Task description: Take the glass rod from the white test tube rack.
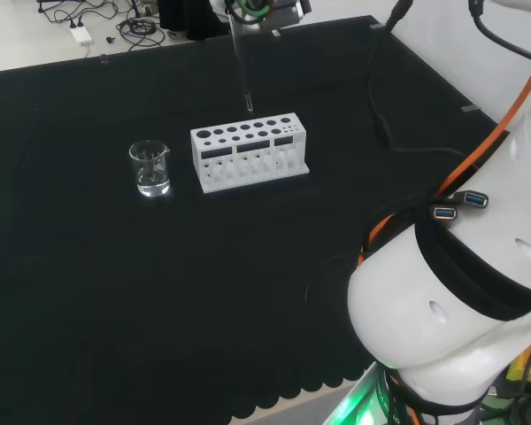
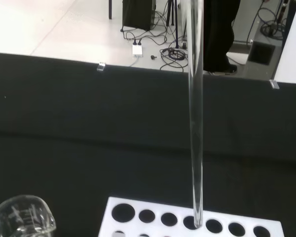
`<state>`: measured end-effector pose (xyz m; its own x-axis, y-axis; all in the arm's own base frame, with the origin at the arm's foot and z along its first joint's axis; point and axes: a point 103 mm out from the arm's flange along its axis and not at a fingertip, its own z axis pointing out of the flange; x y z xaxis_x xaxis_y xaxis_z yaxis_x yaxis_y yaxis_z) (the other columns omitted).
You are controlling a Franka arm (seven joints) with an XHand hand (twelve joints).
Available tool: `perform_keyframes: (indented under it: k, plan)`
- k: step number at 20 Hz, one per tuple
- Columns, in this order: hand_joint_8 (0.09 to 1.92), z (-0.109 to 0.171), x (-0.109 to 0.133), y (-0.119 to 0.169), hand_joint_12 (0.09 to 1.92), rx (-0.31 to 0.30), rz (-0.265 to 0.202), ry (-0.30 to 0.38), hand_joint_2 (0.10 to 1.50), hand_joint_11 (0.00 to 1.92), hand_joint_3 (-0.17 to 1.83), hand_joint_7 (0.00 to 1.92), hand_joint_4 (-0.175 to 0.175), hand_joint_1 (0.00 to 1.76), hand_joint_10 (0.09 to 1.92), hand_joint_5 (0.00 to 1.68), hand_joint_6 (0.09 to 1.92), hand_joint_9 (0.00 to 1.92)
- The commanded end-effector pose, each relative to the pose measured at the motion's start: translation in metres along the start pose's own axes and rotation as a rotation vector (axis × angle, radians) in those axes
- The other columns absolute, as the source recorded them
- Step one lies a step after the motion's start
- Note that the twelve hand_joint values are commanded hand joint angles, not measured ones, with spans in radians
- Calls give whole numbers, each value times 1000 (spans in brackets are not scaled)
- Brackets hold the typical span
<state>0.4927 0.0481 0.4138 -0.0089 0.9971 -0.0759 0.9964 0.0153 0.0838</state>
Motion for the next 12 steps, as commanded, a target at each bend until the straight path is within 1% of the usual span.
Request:
perform_keyframes:
  k: [1, 5, 12]
  plan:
    - [974, -17, 13, -11, 618, -21, -9, 20, 1093, 1623, -127, 1191, -175, 1308, 780, 1212, 326, 1616]
    - [974, -26, 24, -21, 619, -37, -33, 15, 1091, 1626, -124, 1192, -175, 1308, 778, 1216, 318, 1619]
    - [954, -35, 33, -27, 612, -36, -44, 7, 1081, 1630, -112, 1202, -175, 1310, 759, 1239, 273, 1629]
